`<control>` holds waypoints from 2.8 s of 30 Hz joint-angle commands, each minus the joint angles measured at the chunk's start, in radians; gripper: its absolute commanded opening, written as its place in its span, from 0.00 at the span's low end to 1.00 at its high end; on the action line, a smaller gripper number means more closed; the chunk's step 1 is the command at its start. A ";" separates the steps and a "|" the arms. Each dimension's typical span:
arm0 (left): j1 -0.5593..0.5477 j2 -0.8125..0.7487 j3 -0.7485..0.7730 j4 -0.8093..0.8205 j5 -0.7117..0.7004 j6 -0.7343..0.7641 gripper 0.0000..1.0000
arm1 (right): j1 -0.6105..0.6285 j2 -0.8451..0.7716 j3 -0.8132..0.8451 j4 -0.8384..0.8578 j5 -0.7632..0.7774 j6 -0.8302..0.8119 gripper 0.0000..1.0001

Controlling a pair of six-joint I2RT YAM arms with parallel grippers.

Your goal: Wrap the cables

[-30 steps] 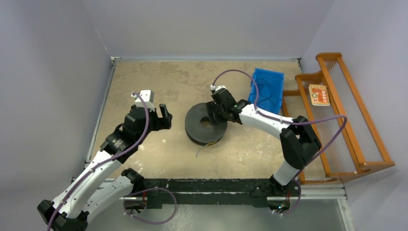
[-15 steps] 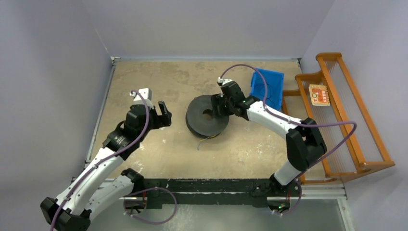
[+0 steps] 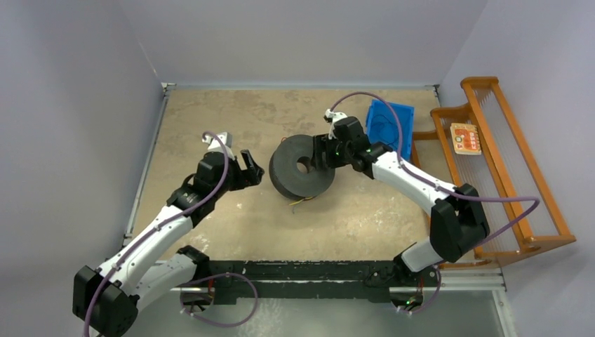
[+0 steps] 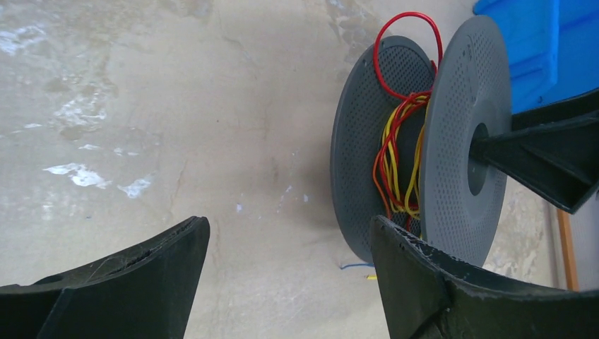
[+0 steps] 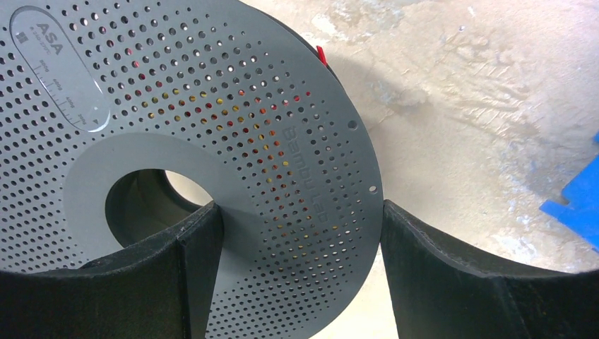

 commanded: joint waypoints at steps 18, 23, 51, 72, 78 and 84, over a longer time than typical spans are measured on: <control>0.037 0.055 -0.150 0.521 0.440 -0.263 0.72 | -0.031 -0.285 -0.200 0.166 -0.209 0.012 0.44; 0.037 0.042 -0.168 0.565 0.534 -0.298 0.66 | -0.034 -0.336 -0.237 0.187 -0.238 0.006 0.43; 0.037 0.041 -0.154 0.459 0.600 -0.243 0.30 | -0.036 -0.429 -0.272 0.212 -0.264 -0.004 0.43; 0.037 0.079 -0.124 0.496 0.609 -0.274 0.00 | -0.036 -0.406 -0.280 0.243 -0.288 -0.023 0.47; 0.041 0.046 -0.047 0.336 0.504 -0.223 0.00 | -0.036 -0.407 -0.261 0.216 -0.267 -0.038 0.69; 0.052 0.029 0.025 0.260 0.447 -0.199 0.00 | -0.036 -0.434 -0.224 0.153 -0.234 -0.061 0.81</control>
